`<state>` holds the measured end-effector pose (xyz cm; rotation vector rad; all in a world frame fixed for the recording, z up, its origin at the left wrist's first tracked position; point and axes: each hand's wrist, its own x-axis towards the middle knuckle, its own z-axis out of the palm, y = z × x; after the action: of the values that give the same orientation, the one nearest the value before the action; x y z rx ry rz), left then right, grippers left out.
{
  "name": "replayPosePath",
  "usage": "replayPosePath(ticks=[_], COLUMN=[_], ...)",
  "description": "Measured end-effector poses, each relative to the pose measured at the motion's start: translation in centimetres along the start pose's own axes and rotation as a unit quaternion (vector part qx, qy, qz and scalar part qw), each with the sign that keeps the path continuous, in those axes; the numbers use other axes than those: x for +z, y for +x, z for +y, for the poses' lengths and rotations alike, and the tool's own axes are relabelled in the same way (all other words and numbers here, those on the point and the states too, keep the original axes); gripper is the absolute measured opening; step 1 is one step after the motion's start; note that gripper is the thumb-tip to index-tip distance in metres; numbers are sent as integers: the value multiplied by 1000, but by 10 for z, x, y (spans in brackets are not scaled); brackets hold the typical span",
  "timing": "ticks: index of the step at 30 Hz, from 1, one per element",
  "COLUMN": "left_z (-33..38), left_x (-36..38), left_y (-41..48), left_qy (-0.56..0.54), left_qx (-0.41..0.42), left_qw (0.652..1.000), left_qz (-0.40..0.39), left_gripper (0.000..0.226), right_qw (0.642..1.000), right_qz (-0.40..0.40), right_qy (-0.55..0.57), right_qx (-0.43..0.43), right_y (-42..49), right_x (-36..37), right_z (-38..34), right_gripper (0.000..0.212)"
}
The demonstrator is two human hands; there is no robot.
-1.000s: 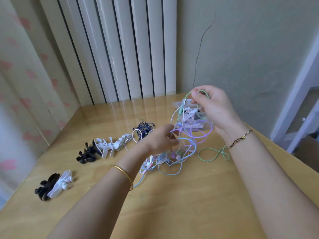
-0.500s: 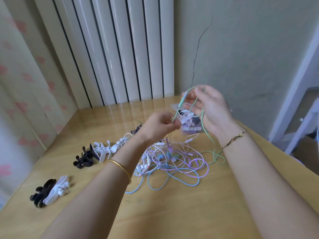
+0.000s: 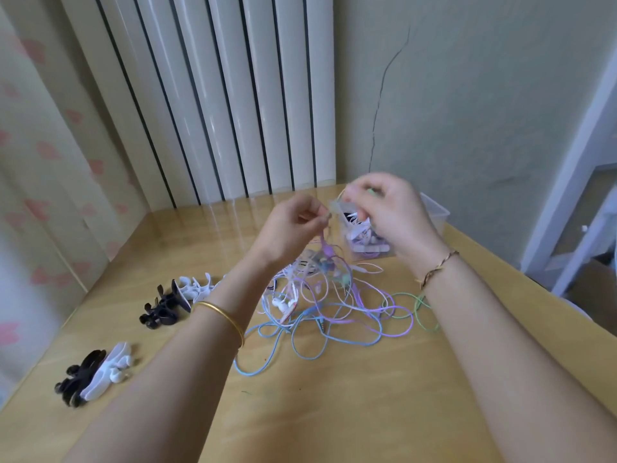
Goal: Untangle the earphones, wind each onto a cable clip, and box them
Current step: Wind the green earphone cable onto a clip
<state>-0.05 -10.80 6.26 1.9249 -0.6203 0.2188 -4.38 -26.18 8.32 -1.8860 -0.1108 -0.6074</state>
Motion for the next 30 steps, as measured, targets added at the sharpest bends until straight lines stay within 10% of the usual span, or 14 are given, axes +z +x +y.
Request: replayPosePath(ticks=[9, 13, 17, 20, 23, 30], left_z=[-35, -39, -18, 0, 4, 23], left_x=[1, -1, 2, 1, 8, 19], left_y=[-9, -11, -10, -13, -15, -14], left_qy=[213, 281, 131, -82, -8, -214], left_qx=[-106, -150, -130, -107, -84, -112], left_qw=[970, 947, 983, 982, 973, 970], left_qz=[-54, -52, -17, -131, -217, -25], left_gripper=[20, 28, 39, 34, 17, 24], right_qw=[929, 941, 943, 937, 937, 992], right_qz=[3, -11, -22, -19, 6, 77], right_qy=[368, 336, 332, 348, 348, 99], right_qx=[33, 29, 25, 3, -28, -13], right_y=[12, 13, 11, 9, 10, -3], right_x=[-6, -12, -8, -9, -15, -51], right_z=[-31, -29, -30, -40, -46, -39], right_gripper=[24, 24, 24, 23, 23, 25])
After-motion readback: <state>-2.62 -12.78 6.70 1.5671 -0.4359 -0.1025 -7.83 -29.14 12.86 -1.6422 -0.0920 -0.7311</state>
